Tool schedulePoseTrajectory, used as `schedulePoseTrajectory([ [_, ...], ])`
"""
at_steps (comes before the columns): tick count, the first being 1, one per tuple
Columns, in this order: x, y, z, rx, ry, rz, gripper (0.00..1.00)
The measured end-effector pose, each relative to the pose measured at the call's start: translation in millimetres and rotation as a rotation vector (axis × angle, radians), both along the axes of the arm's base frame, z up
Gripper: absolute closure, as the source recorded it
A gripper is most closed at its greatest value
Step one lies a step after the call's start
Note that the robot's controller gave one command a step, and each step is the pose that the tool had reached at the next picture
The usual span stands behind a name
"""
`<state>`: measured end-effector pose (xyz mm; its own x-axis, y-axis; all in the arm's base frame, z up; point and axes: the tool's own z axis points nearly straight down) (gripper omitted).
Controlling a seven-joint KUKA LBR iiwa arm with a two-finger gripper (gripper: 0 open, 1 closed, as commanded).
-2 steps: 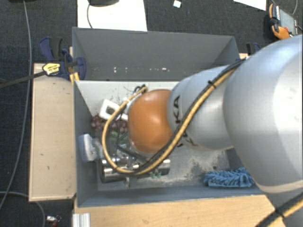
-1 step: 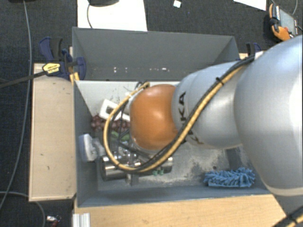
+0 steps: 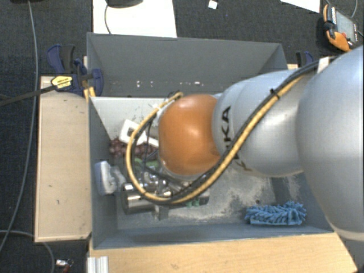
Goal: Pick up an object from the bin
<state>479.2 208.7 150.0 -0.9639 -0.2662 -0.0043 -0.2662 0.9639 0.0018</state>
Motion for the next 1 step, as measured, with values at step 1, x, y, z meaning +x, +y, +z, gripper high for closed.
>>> schedulePoseTrajectory([
  [1, 0.2, 0.1, 24.5, 0.000, -0.001, -0.001, 1.00],
])
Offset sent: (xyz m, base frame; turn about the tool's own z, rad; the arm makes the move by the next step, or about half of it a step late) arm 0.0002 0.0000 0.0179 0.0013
